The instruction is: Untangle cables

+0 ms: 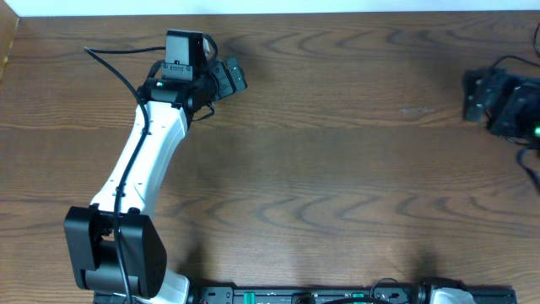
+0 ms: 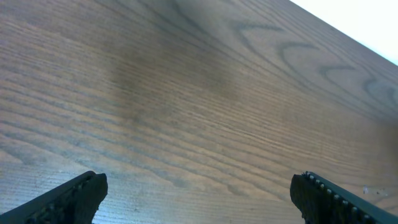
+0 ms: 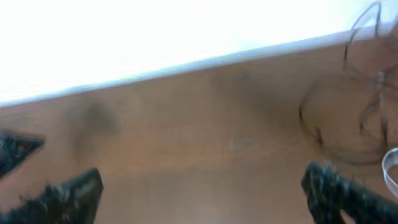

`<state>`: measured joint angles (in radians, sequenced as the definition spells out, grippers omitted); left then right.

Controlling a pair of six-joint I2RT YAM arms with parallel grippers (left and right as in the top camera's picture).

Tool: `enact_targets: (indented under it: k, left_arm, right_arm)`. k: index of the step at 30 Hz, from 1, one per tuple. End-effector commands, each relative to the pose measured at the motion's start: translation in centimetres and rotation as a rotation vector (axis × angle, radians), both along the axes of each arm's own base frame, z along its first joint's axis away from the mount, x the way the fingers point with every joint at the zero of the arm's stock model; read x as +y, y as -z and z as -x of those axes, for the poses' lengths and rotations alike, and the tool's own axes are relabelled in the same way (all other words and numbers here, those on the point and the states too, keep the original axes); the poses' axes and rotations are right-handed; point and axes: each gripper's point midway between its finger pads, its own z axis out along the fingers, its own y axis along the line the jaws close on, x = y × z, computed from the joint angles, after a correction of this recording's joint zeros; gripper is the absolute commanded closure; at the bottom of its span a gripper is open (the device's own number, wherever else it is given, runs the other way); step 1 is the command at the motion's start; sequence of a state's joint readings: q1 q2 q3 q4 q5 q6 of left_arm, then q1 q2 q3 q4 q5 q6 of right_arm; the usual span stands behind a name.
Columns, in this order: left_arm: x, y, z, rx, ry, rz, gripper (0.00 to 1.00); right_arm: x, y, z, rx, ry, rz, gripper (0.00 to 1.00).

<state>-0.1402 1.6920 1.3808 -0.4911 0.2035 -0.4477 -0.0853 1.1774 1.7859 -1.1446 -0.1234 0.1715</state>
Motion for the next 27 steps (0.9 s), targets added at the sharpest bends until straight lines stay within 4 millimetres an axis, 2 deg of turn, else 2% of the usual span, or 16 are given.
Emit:
enact_targets:
  k: [1, 5, 13, 20, 27]
  left_arm:
    - [0.3, -1.4, 0.0, -0.035, -0.006, -0.010, 0.01]
    - [0.3, -1.4, 0.0, -0.035, -0.006, -0.009, 0.01]
    - [0.3, -1.4, 0.0, -0.035, -0.006, -0.010, 0.01]
    - [0.3, -1.4, 0.0, -0.035, -0.006, -0.010, 0.01]
    - [0.3, -1.4, 0.0, -0.035, -0.006, -0.009, 0.01]
  right_arm:
    - [-0.9, 2.3, 0.5, -0.056, 0.064, 0.081, 0.01]
    - [-0.7, 5.3, 1.0, -0.187, 0.076, 0.094, 0.01]
    - [0.1, 11.7, 3.6, -0.466, 0.061, 0.074, 0.01]
    - [0.0, 17.3, 5.0, -0.579, 0.066, 0.069, 0.01]
    - [0.0, 20.9, 5.2, -0.608, 0.073, 0.041, 0.01]
